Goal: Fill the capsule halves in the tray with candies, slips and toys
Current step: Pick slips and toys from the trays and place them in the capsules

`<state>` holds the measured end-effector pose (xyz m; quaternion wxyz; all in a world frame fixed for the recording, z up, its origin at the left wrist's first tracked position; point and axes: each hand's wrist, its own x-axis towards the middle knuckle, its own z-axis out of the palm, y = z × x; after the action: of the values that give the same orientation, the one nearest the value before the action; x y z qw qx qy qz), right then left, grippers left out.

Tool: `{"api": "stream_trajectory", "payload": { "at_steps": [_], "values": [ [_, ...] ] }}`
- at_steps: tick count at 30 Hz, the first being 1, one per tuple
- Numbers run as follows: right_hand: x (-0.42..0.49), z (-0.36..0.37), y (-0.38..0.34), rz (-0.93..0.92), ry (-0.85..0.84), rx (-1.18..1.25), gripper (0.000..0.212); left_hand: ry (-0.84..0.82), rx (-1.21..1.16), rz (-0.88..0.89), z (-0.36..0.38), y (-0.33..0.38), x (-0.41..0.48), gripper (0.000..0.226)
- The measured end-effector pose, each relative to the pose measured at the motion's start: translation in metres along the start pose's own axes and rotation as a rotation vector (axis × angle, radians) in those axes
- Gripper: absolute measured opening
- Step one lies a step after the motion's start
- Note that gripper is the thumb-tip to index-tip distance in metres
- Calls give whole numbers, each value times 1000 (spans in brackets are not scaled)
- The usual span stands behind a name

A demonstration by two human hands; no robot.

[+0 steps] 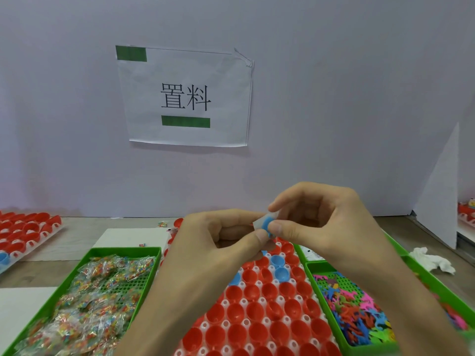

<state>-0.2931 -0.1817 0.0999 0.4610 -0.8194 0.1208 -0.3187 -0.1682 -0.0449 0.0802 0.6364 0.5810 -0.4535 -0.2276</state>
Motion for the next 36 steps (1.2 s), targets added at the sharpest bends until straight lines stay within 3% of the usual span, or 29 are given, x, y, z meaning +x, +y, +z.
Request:
{"api": "stream_trajectory", "payload": {
  "at_steps": [10, 13, 20, 23, 29, 32, 36],
  "values": [
    [2, 13, 8, -9, 37, 10, 22, 155, -75, 54, -3, -7, 3, 17],
    [2, 26, 12, -28, 138, 7, 6, 207, 3, 50, -3, -12, 6, 18],
    [2, 42, 21, -57, 161, 10, 13, 158, 403, 4, -27, -18, 9, 5],
    [8, 40, 34, -4, 189, -86, 12, 188, 553, -88, -53, -29, 15, 3],
    [36, 55, 80, 130, 108, -324, 22, 416, 665, -279, -124, -63, 12, 9],
    [54, 69, 100, 143, 46, -465, 24, 333, 719, -482, -146, -88, 5, 5],
    [68, 87, 116, 139, -59, -653, 6, 193, 784, -657, -152, -108, 1, 35]
  ]
}}
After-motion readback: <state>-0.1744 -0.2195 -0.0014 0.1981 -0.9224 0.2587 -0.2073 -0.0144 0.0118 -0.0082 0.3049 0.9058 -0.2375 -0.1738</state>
